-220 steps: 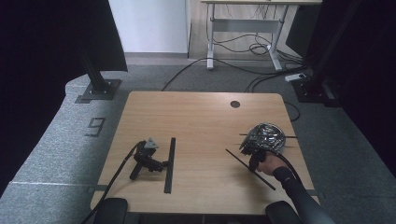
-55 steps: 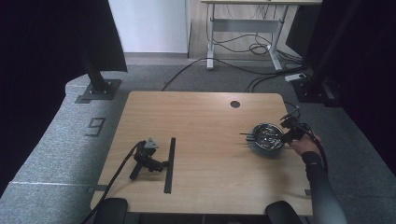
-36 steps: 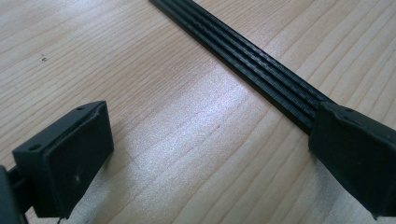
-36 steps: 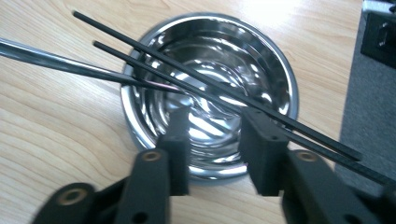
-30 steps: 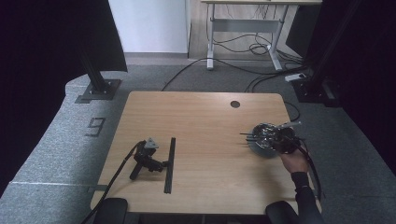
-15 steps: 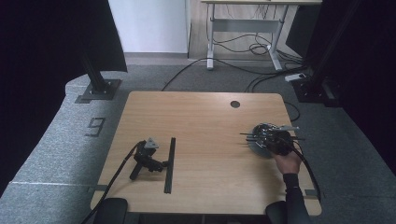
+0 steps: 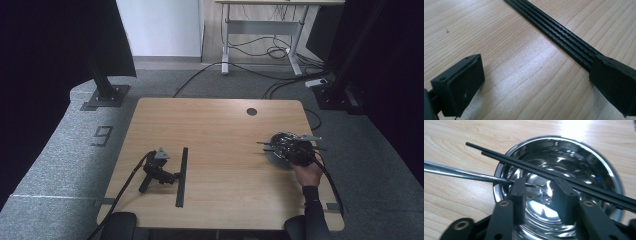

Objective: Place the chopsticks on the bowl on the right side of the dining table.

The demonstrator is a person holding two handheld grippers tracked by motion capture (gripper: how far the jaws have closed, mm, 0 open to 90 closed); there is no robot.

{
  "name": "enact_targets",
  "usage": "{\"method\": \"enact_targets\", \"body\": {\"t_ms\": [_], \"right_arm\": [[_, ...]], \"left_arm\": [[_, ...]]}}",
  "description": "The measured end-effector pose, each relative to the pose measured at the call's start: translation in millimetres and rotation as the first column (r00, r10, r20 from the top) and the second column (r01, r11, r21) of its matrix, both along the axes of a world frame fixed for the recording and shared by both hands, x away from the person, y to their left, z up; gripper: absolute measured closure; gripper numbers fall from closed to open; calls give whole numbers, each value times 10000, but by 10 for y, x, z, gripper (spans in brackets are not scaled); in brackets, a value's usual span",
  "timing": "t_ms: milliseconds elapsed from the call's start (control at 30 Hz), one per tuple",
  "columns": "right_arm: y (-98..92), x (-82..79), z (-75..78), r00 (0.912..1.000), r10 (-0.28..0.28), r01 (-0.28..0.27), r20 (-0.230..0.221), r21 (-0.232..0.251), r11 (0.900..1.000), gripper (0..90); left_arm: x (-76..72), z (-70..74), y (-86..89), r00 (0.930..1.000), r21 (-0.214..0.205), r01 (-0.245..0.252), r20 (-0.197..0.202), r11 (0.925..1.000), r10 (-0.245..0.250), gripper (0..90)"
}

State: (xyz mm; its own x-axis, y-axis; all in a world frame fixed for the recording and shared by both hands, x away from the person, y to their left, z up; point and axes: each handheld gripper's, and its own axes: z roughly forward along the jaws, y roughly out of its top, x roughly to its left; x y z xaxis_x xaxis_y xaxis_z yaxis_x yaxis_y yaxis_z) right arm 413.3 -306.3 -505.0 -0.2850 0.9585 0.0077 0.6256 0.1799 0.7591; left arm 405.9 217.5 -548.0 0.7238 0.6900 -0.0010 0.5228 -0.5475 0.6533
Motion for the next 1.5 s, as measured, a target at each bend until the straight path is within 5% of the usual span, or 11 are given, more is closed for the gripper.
{"method": "enact_targets", "body": {"t_ms": [267,533,1267,1500], "right_arm": [[-232,-139,-32,9920,-1109,1166,596,-1017,9880,262],[-422,-183,-82,9663,-2199,2285,1336,-521,9722,0],[-750,-162,-248,9370,-3100,3076,1612,403,9507,0],[-827,-135,-271,9405,-2994,2917,1609,700,9539,0]], "left_arm": [[0,-1,-1,10000,-9,-1,7,10000,1,0],[0,-1,-1,10000,-13,-4,8,10000,4,0],[1,0,1,10000,12,15,7,10000,-15,0],[1,0,1,10000,12,13,6,10000,-13,0]]}}
